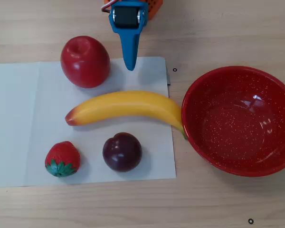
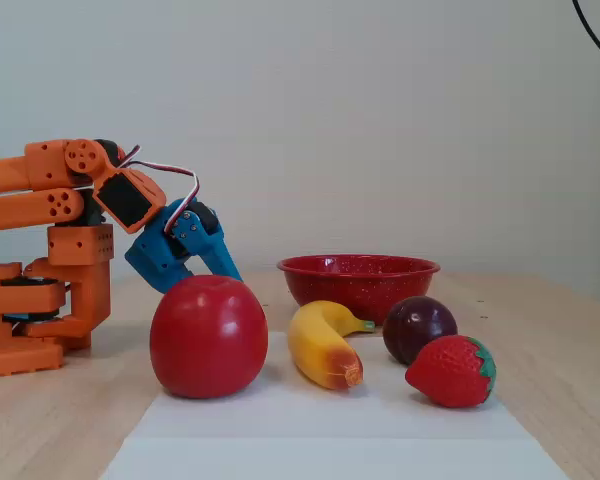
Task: Grasp the banana and put it in the red bowl
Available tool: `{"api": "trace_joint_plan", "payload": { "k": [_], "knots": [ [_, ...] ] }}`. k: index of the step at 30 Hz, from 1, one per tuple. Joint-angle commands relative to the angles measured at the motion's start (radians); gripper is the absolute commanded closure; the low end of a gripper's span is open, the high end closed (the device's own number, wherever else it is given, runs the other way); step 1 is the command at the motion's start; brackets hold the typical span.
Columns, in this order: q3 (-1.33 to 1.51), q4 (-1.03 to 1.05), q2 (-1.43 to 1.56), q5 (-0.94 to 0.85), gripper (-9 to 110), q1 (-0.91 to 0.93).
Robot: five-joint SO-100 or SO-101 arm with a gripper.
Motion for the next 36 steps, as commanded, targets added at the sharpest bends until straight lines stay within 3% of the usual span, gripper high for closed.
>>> {"api": "trace_joint_plan", "payload": {
  "k": [1, 23, 36],
  "knots": [
    [0.011, 0.005, 0.021, -0.008, 101, -0.006],
    [0.003, -0.014, -0.005, 0.023, 101, -0.009],
    [-0.342, 0.109, -0.285, 0.061, 101, -0.017]
  ]
}}
